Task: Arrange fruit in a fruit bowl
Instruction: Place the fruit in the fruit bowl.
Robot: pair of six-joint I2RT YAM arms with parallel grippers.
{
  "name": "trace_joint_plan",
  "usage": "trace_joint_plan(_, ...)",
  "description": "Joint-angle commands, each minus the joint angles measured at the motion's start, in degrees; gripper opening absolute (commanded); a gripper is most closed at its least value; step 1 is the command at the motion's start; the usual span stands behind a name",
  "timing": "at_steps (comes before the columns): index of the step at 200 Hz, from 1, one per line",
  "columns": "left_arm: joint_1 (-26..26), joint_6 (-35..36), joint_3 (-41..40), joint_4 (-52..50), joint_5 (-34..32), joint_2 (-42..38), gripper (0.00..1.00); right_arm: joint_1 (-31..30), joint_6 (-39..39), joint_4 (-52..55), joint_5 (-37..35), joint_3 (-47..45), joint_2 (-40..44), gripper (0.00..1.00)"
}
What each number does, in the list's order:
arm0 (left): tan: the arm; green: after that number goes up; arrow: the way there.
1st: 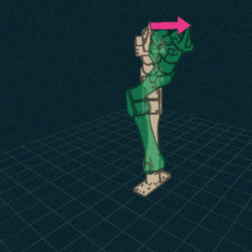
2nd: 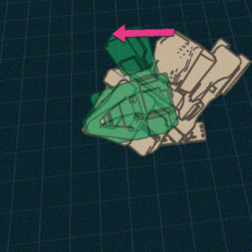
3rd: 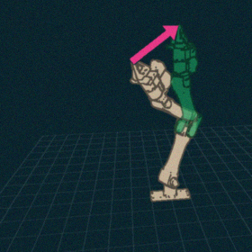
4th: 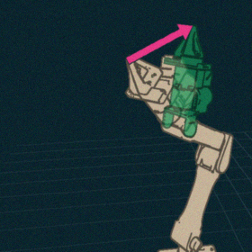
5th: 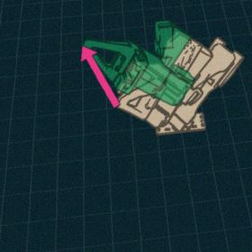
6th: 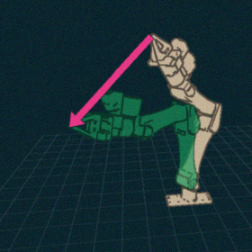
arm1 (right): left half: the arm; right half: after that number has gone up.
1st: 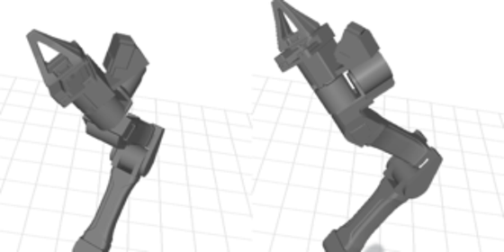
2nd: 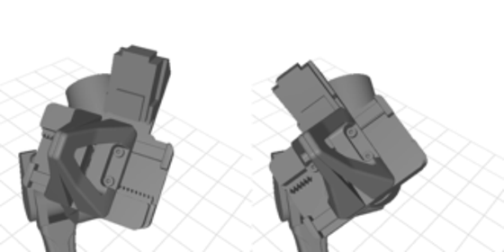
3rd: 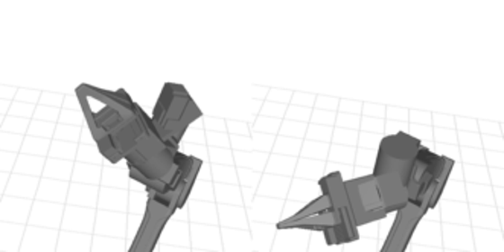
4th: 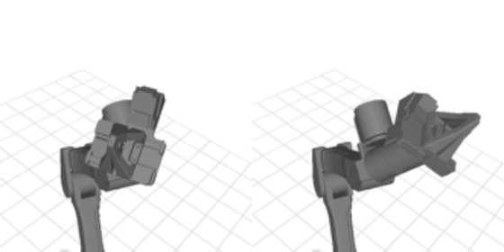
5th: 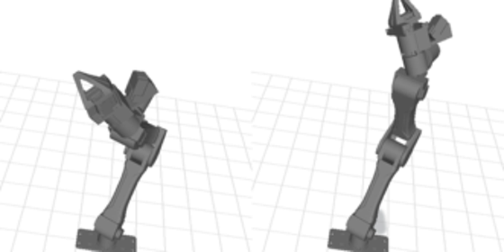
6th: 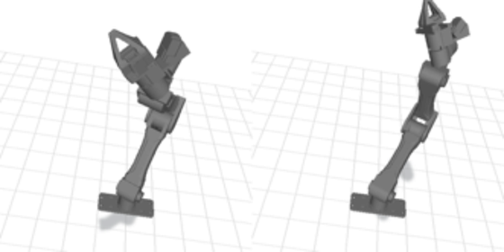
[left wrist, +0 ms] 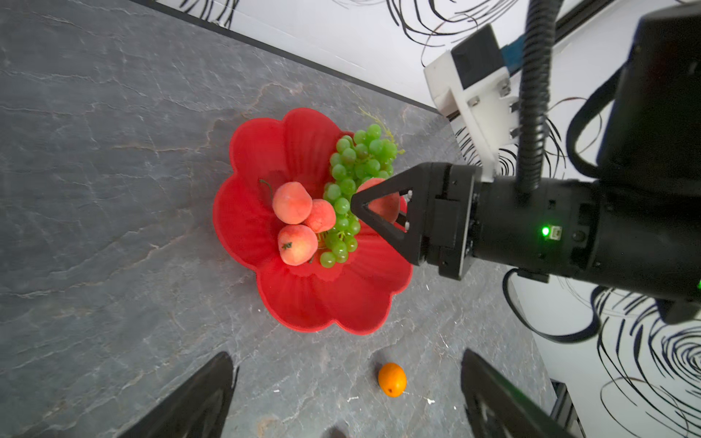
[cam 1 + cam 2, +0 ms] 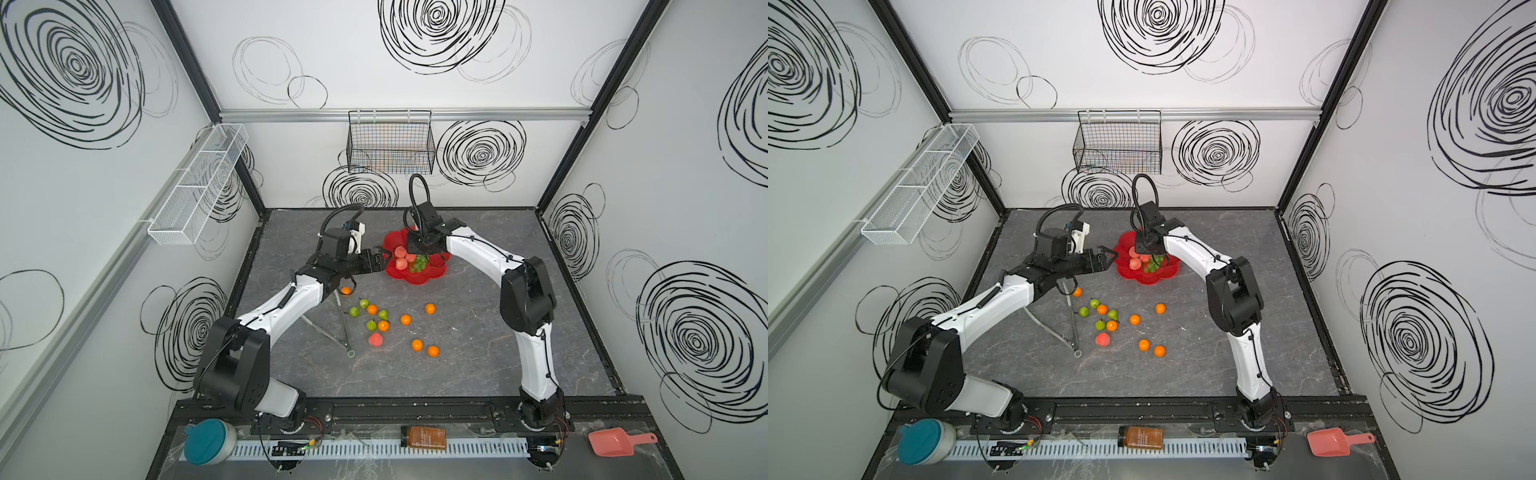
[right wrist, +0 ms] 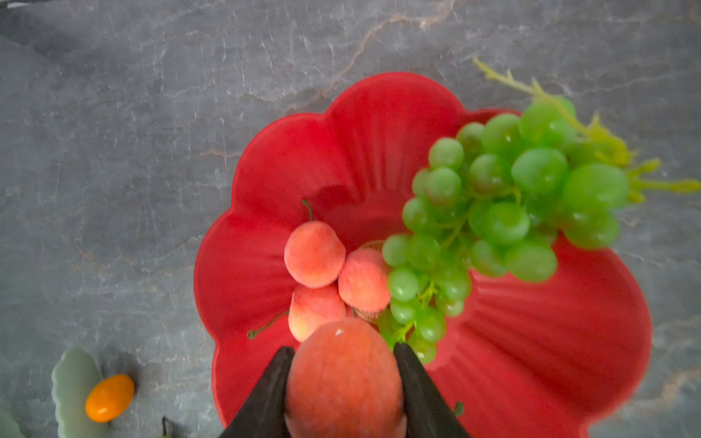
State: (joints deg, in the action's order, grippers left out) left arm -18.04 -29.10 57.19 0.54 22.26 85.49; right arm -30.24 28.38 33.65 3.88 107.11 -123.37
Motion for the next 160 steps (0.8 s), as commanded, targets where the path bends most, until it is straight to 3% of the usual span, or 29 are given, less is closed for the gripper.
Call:
trace_joint_plan(1,1.2,-0.4,4.0,4.8,1.8,2.1,0.96,1.6,-0.7,4.6,-0.3,6.9,-4.2,0.40)
trace_joint_plan(51,1.7,-1.1,2.1,8.2,2.4,2.6,0.96,2.0,-1.5,7.7,1.9,19.6,-13.1,0.40)
trace_joint_plan(131,2.2,-2.1,1.6,8.3,4.0,2.8,0.96,2.3,-2.4,4.9,3.8,20.6,-17.2,0.41)
trace_joint_plan(160,2.0,-0.7,1.2,7.2,1.5,1.5,0.96,2.6,-2.6,5.4,4.4,20.9,-17.9,0.43)
